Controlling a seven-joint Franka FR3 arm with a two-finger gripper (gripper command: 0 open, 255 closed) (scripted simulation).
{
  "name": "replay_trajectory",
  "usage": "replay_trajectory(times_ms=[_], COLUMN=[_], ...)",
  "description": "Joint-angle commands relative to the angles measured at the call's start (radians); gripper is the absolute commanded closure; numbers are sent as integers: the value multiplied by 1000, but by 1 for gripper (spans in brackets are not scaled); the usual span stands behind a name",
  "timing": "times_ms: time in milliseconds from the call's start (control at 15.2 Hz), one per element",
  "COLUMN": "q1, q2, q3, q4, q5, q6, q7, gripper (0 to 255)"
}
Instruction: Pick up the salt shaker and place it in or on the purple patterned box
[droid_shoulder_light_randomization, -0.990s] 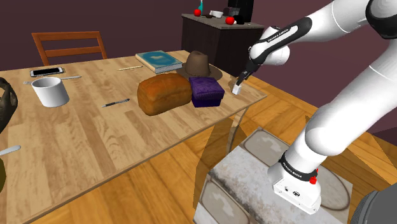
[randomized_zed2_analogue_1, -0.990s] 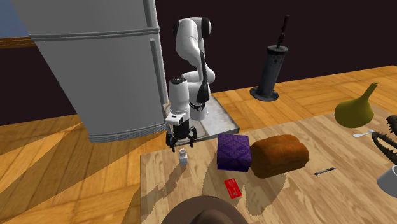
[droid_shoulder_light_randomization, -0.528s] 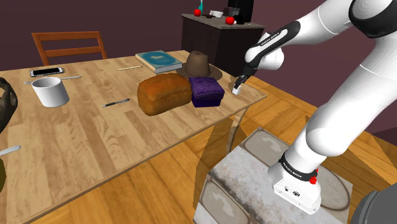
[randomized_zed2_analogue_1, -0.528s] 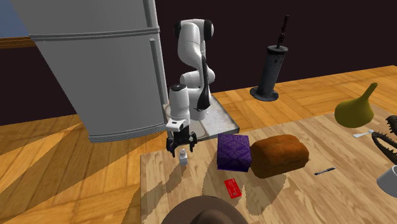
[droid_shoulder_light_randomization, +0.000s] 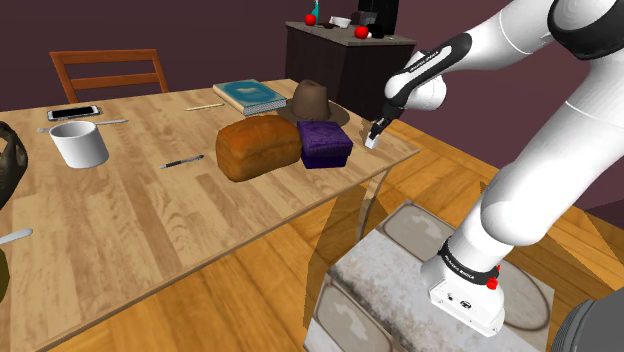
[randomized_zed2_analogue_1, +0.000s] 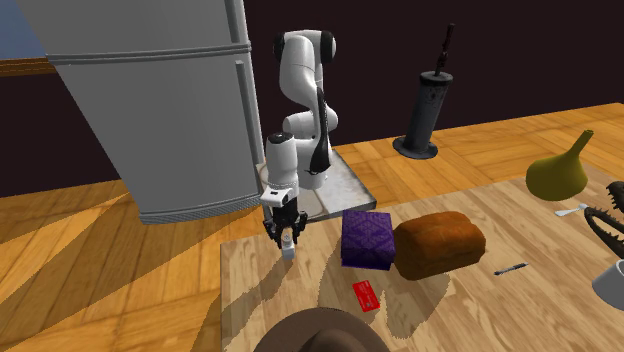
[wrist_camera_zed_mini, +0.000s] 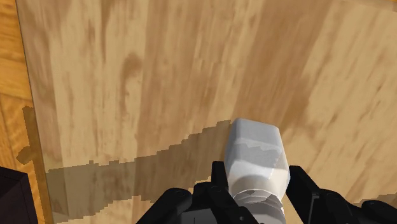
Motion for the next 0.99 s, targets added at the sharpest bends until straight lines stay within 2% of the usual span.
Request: replay_trajectory(times_ms=[0,396,924], q1=[0,0,-28], q2=[0,0,-92], q3=[0,0,23], q4=[0,0,36], q5=[0,0,-105], q6=[0,0,-116], q7=[0,0,82], gripper=[255,255,255])
